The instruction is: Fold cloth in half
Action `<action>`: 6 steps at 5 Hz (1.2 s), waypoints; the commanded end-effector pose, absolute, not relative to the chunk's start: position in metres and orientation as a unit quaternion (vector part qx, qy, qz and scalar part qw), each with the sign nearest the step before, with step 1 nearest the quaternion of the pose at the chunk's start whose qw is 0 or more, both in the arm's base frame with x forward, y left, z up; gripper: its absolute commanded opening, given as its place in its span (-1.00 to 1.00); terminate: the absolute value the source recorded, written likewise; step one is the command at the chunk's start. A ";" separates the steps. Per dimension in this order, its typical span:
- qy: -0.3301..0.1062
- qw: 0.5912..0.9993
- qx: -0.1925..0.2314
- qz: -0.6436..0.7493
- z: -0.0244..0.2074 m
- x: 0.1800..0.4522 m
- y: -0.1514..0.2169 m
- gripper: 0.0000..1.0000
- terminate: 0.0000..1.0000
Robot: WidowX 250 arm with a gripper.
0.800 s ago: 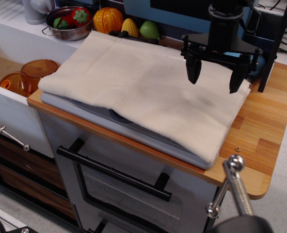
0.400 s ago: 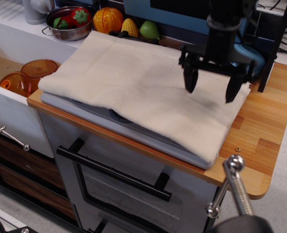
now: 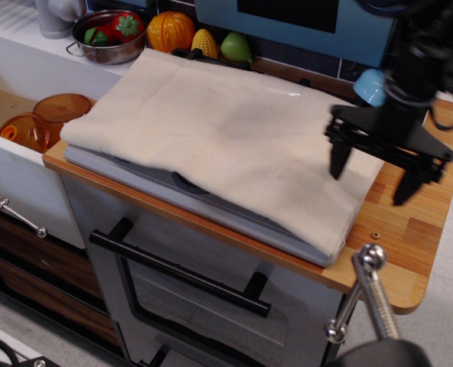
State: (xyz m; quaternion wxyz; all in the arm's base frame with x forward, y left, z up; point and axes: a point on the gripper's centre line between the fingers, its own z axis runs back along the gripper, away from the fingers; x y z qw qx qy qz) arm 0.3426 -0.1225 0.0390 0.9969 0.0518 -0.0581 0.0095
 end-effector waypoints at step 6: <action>-0.055 0.975 0.213 -0.008 0.033 0.355 -0.089 -1.00 -1.00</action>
